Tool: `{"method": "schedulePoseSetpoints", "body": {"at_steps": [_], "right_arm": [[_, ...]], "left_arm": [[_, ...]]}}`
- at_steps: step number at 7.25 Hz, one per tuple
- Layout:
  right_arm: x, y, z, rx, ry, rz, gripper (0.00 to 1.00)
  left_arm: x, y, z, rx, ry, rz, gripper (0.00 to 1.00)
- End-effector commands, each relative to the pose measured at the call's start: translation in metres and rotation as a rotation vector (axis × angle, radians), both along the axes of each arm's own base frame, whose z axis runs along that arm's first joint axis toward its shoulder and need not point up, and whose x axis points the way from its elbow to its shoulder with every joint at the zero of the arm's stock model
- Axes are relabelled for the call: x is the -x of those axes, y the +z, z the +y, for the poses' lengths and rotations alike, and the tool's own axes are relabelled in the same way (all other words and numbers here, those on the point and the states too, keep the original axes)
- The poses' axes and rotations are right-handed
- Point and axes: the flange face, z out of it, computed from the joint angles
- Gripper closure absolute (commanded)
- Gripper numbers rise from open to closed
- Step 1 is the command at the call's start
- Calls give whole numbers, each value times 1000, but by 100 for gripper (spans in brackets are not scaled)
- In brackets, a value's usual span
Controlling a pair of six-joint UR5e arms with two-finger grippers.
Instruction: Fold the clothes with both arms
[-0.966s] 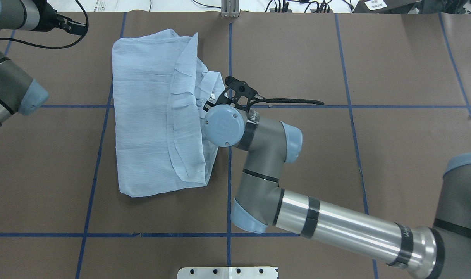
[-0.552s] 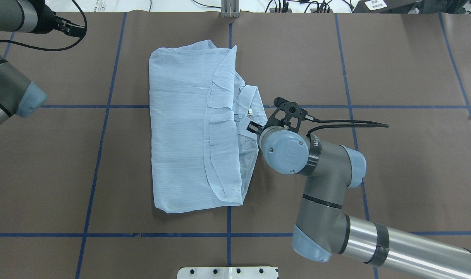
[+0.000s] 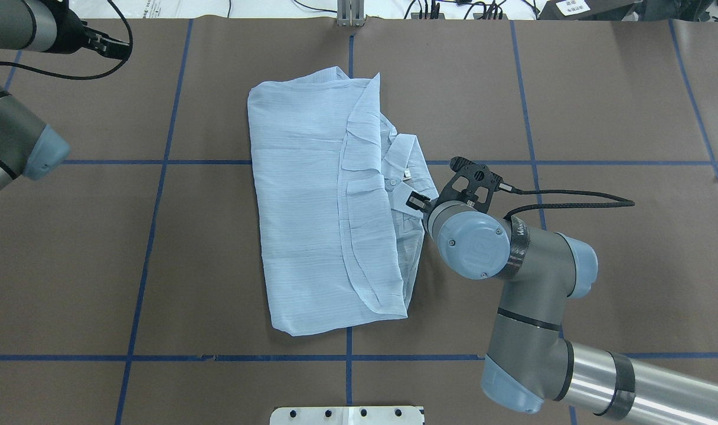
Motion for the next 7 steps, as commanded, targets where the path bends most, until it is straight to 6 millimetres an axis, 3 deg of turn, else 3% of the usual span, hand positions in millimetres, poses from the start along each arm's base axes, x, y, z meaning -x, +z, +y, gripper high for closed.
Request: {"method": "schedulePoseSetpoints", "body": {"at_steps": [1, 3, 4, 5, 6, 7], "right_arm": [[3, -30, -2, -98, -101, 35, 0], [30, -100, -12, -93, -165, 111, 0], [70, -134, -20, -68, -190, 158, 0], [109, -141, -30, -71, -240, 233, 0], [125, -143, -29, -80, -322, 270, 0], [123, -145, -24, -84, -397, 311, 3]], "left_arm": [[2, 0, -1, 0, -2, 0, 0], [0, 1, 0, 1, 1, -1, 0], [2, 9, 4, 9, 1, -5, 0], [2, 5, 5, 7, 6, 2, 0], [2, 6, 7, 10, 16, 7, 0], [3, 11, 9, 15, 16, 4, 0]]}}
